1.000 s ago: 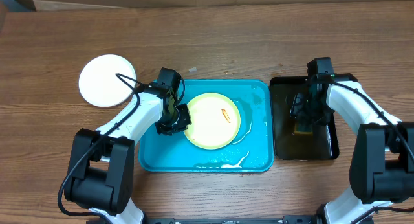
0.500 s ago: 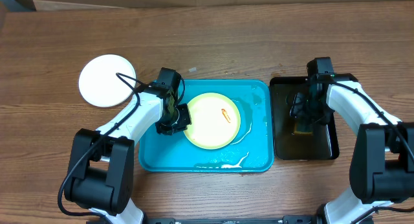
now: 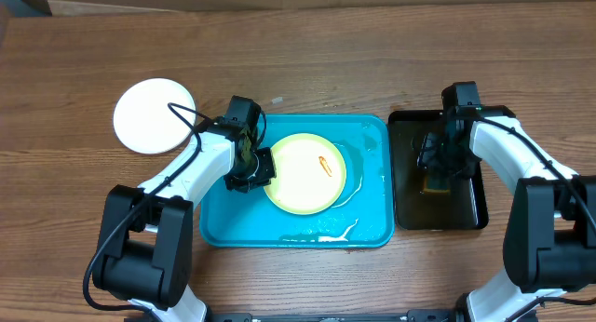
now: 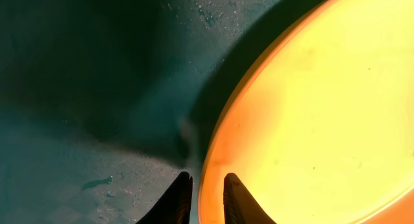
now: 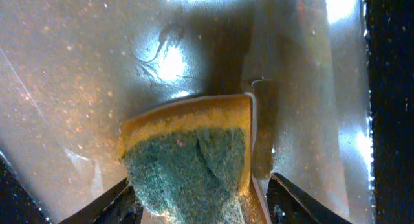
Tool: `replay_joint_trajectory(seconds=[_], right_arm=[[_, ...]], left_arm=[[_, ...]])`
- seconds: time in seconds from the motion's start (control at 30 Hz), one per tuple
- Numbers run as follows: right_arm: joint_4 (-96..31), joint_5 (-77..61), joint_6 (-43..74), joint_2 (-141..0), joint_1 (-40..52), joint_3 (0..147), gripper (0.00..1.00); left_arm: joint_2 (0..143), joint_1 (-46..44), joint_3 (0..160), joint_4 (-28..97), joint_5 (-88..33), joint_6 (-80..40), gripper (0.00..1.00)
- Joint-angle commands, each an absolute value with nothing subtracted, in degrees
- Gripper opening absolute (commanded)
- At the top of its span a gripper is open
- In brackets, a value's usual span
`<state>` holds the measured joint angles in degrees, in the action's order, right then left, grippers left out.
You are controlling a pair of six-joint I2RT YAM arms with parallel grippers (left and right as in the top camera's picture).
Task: Clean dirty plates on tray and stack at the side
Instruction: 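Rub the sponge in the black tray water with the right gripper, then lift the sponge out of the black tray with the right gripper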
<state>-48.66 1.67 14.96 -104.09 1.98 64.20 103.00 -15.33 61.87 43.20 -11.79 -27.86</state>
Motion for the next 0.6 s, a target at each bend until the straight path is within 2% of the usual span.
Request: replay_joint_trajectory(seconds=[0.0, 0.2, 0.57], right_arm=[[-47.81, 1.39, 15.00, -103.66, 2.20, 63.96, 0.62], [-47.70, 1.39, 15.00, -103.66, 2.20, 63.96, 0.62], [-49.45, 1.19, 15.00, -103.66, 2.22, 63.90, 0.61]], left_arm=[[102.83, -15.40, 63.26, 43.07, -11.84, -26.33, 0.19], [102.83, -15.40, 63.26, 43.11, -11.86, -26.33, 0.16], [102.83, -15.40, 63.26, 43.20, -11.86, -26.33, 0.17]])
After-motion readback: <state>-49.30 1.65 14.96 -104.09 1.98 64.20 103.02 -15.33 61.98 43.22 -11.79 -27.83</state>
